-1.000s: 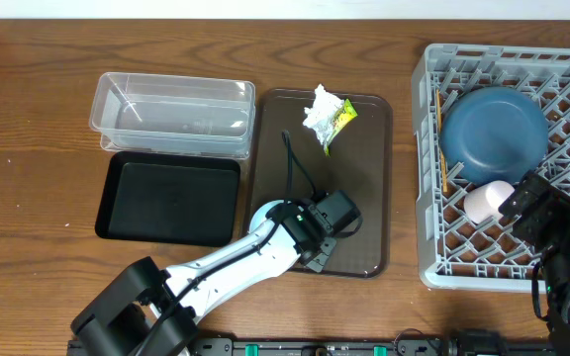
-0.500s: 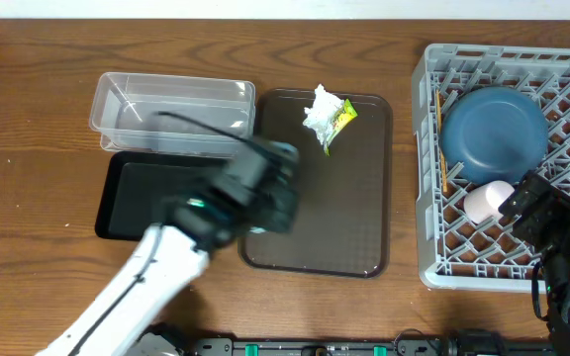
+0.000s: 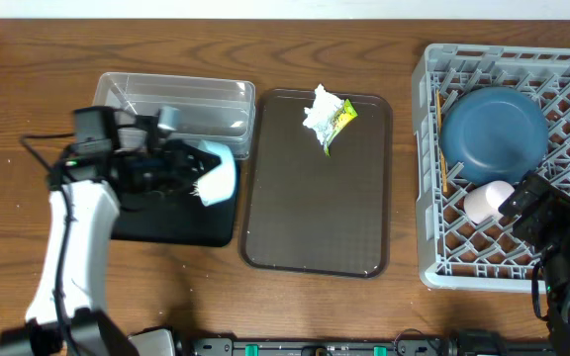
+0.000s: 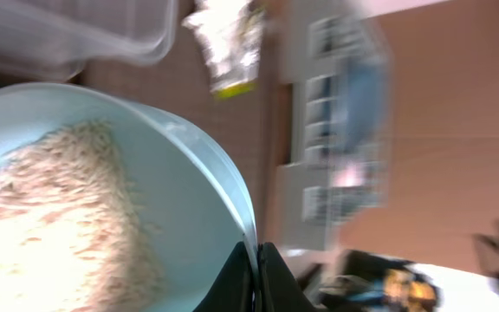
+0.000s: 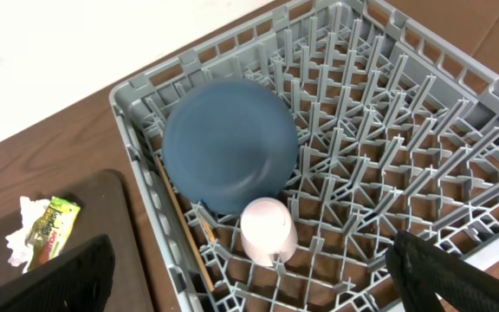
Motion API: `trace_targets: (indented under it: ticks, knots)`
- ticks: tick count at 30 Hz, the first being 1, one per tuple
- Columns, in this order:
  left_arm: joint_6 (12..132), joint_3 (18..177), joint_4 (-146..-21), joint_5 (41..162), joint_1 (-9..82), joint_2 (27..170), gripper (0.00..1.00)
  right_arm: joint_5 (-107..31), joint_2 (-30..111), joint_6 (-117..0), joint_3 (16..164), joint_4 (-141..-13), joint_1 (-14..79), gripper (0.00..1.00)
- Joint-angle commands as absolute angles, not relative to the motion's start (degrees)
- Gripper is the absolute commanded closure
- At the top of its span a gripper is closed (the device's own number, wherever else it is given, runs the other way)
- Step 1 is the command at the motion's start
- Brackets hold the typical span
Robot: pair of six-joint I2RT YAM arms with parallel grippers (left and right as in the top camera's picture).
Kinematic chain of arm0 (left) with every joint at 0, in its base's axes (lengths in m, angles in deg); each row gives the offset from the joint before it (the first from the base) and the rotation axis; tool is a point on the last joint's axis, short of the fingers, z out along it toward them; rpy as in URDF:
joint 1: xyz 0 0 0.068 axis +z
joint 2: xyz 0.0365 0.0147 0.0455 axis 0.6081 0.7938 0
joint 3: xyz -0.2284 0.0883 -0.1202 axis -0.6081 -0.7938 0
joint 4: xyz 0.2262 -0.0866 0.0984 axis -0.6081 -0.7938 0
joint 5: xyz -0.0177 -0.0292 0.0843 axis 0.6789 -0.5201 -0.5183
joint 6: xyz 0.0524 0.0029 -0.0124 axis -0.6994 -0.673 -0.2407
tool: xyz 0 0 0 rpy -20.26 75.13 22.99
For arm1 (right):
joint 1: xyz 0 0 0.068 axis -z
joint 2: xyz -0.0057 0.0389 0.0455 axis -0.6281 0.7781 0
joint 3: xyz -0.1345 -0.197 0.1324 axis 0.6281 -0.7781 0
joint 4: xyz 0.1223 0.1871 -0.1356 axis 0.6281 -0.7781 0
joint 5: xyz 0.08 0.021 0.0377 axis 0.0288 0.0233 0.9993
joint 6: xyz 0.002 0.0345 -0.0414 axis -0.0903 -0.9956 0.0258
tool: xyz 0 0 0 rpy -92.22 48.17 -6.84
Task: Sort waste into correct bins and load items into the dishwasher rack
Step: 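Carry the rice bowl over the black tray and tip out the rice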
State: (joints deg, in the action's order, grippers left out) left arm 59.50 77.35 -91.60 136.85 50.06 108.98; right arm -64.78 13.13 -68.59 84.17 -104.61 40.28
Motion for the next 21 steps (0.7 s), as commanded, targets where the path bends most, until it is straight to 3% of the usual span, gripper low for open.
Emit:
trace_targets:
  ticks: [1, 9, 21]
  knots:
    - [49.44, 76.96, -92.43, 158.47, 56.13, 113.63, 0.94, -65.37, 13.13, -69.22, 84.76, -104.66, 41.19, 0.01]
    - [41.86, 76.17, -97.35, 163.78, 61.86, 122.64, 0.94, -65.37, 13.13, -69.22, 84.76, -104.66, 41.19, 0.01]
    - [26.54, 70.57, -96.98, 163.69, 64.79, 123.32, 0.94, -65.37, 13.13, -69.22, 84.76, -104.66, 41.19, 0.01]
